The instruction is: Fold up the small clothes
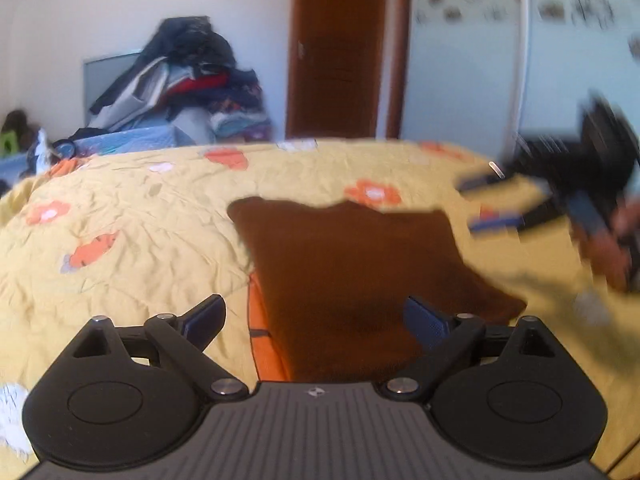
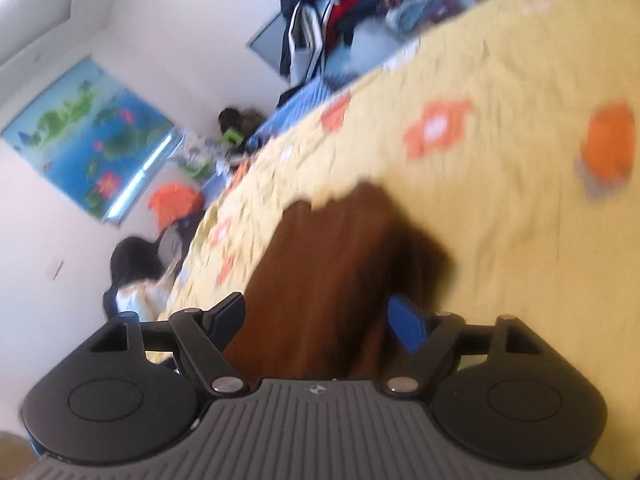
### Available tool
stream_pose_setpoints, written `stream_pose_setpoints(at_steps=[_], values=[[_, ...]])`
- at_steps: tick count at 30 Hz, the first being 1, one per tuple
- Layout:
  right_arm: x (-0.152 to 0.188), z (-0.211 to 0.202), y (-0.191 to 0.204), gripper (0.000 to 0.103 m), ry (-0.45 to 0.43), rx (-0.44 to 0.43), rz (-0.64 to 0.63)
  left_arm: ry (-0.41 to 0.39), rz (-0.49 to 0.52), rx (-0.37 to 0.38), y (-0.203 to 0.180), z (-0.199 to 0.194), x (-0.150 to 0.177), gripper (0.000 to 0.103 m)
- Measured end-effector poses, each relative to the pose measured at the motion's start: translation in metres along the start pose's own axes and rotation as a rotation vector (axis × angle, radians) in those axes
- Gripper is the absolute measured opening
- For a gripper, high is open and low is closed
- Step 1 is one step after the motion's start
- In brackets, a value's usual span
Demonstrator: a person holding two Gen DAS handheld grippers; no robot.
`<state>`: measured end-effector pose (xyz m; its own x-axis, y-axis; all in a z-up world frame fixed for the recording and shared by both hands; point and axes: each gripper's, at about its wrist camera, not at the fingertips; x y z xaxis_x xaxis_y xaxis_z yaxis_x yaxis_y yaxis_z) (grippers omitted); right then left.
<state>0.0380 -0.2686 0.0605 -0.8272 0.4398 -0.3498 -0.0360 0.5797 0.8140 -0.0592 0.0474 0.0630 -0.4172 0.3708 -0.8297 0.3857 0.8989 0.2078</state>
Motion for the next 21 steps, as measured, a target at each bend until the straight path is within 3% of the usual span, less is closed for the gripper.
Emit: stream_pose_setpoints(at_steps=[3,4,5,6,10,13,14,16,17,19,21], values=[[-0.018,0.029,0.011,0.072,-0.003,0.126,-0.035,-0.002,0.015,0.026,-0.010,0.014,-0.001,0.097],[-0.022,0.040,0.011,0.059,0.016,0.146,-0.034,0.003,0.025,0.034,-0.014,0.019,-0.001,0.097],[-0.024,0.052,0.012,0.031,0.045,0.147,-0.032,0.010,0.041,0.048,-0.019,0.024,-0.002,0.097],[-0.026,0.063,0.012,0.016,0.072,0.151,-0.042,0.018,0.056,0.070,-0.023,0.029,-0.002,0.097],[-0.037,0.071,0.035,0.011,0.042,0.157,-0.183,0.083,0.084,0.092,-0.040,0.047,0.004,0.097],[-0.051,0.087,0.015,0.012,0.046,0.270,-0.172,0.072,0.105,0.063,-0.046,0.053,0.011,0.097],[-0.051,0.090,0.002,0.019,0.077,0.275,-0.135,0.067,0.113,0.056,-0.048,0.050,0.011,0.097],[-0.042,0.078,-0.006,0.027,0.050,0.232,-0.090,0.028,0.113,0.052,-0.046,0.034,0.012,0.097],[-0.037,0.064,-0.005,0.044,0.019,0.185,-0.069,0.009,0.120,0.035,-0.044,0.025,0.015,0.097],[-0.026,0.032,-0.004,0.063,-0.029,0.078,-0.009,-0.011,0.152,-0.031,-0.041,0.014,0.022,0.097],[-0.013,0.012,-0.001,0.062,-0.012,0.020,0.012,0.012,0.172,-0.072,-0.038,0.012,0.029,0.096]])
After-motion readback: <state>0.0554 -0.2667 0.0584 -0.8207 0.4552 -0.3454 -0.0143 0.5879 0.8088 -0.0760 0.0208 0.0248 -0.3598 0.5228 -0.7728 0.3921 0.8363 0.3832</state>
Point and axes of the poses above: each gripper's, at about its wrist camera, not at the fingertips, and z roughly the way its jaws point, y to its left, x to its underside, and after that the axes turned 15 degrees about z, right-handed
